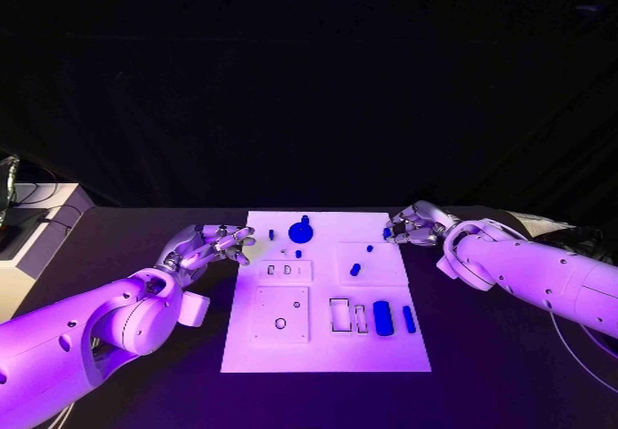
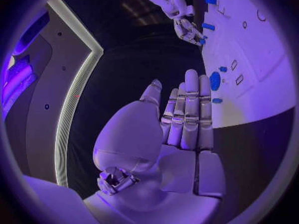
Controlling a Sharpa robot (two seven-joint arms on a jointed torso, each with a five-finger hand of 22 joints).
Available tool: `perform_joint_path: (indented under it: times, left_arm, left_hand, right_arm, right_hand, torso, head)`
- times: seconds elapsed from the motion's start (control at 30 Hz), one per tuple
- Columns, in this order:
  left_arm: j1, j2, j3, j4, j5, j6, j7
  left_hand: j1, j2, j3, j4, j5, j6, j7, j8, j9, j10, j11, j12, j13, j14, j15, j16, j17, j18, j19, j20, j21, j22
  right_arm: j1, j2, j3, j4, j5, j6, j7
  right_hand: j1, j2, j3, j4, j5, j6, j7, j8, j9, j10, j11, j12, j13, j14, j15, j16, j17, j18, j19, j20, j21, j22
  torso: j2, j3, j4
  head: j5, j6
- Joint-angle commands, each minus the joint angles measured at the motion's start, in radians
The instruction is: Assemble the parts on the task board
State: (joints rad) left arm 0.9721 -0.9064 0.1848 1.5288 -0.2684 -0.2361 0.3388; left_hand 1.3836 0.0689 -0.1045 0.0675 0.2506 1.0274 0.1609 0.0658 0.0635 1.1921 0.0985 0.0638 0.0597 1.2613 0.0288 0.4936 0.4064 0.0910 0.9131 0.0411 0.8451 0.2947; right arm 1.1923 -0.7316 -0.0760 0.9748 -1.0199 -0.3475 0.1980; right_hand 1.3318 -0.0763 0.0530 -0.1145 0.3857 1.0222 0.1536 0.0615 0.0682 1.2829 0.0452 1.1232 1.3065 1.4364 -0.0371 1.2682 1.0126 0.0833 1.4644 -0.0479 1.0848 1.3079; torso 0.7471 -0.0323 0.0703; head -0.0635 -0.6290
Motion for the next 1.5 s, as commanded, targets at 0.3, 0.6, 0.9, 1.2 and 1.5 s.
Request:
perform_joint_path:
  times: [0.3,0.6,0.9,1.2,1.5]
  left_arm:
    - [-0.001,0.001,0.001,0.002,0.000,0.015,0.008]
    - [-0.001,0.001,0.001,0.001,0.000,0.016,0.006]
    - [-0.001,0.001,0.001,0.000,0.000,0.015,0.006]
    - [-0.001,0.001,0.001,0.000,0.000,0.015,0.006]
    - [-0.001,0.000,0.001,-0.001,0.000,0.015,0.006]
  left_hand:
    - [0.004,-0.004,-0.001,-0.004,-0.003,-0.002,0.001,-0.002,0.000,-0.001,0.002,-0.003,0.001,-0.002,0.000,-0.004,0.001,0.008,-0.002,-0.004,0.006,-0.003]
    - [0.004,-0.003,-0.001,-0.004,-0.003,-0.001,0.001,-0.002,0.000,0.000,0.002,-0.003,0.001,-0.002,0.000,-0.004,0.001,0.008,-0.002,-0.004,0.007,-0.003]
    - [0.004,-0.003,-0.001,-0.004,-0.003,-0.001,0.001,-0.002,0.000,0.000,0.002,-0.003,0.001,-0.002,0.000,-0.004,0.001,0.008,-0.002,-0.004,0.007,-0.003]
    - [0.004,-0.003,-0.001,-0.004,-0.003,-0.001,0.001,-0.002,0.000,0.000,0.002,-0.003,0.001,-0.002,0.000,-0.004,0.001,0.008,-0.002,-0.004,0.007,-0.003]
    - [0.004,-0.003,-0.001,-0.004,-0.003,-0.001,0.001,-0.002,0.000,0.000,0.002,-0.003,0.001,-0.002,0.000,-0.004,0.001,0.008,-0.002,-0.004,0.007,-0.003]
  right_arm:
    - [-0.004,0.008,-0.002,-0.002,-0.019,0.035,-0.006]
    - [-0.004,0.011,-0.002,-0.004,-0.019,0.041,-0.009]
    - [-0.004,0.011,-0.002,-0.005,-0.016,0.027,-0.011]
    - [-0.003,0.010,-0.002,0.000,0.009,-0.043,-0.020]
    - [0.005,-0.002,-0.001,0.056,0.029,-0.140,-0.064]
  right_hand:
    - [-0.008,0.027,0.016,-0.022,0.003,0.017,-0.004,0.001,-0.002,0.008,-0.009,0.005,0.004,0.003,-0.005,-0.007,0.003,0.014,0.063,-0.005,0.005,0.150]
    - [-0.020,0.038,0.041,-0.038,0.003,0.035,-0.010,0.002,-0.002,0.015,-0.012,0.010,0.011,0.004,-0.009,-0.009,0.004,0.012,0.063,-0.009,0.006,0.150]
    - [-0.027,0.055,0.058,-0.039,0.004,0.074,-0.027,0.004,0.000,0.023,-0.022,0.017,0.018,0.005,-0.018,-0.011,0.004,0.010,0.063,-0.016,0.007,0.151]
    - [-0.044,0.069,0.040,-0.014,-0.024,0.124,-0.048,0.007,0.000,0.034,-0.035,0.023,0.028,0.007,-0.028,-0.011,0.009,0.004,0.065,-0.028,0.007,0.150]
    - [-0.042,0.081,0.035,-0.003,-0.014,0.123,-0.045,0.004,-0.001,0.031,-0.036,0.015,0.031,0.007,-0.026,-0.012,0.013,0.004,0.066,-0.028,0.001,0.149]
  torso:
    - [0.000,0.0001,0.0009]
    - [0.001,0.0007,-0.0014]
    - [0.000,0.0002,0.0004]
    - [0.000,0.0008,-0.0006]
    - [-0.002,-0.0010,-0.0011]
  head:
    - [0.001,-0.001]
    - [0.002,0.000]
    - [0.001,0.001]
    - [0.004,0.003]
    - [0.006,0.004]
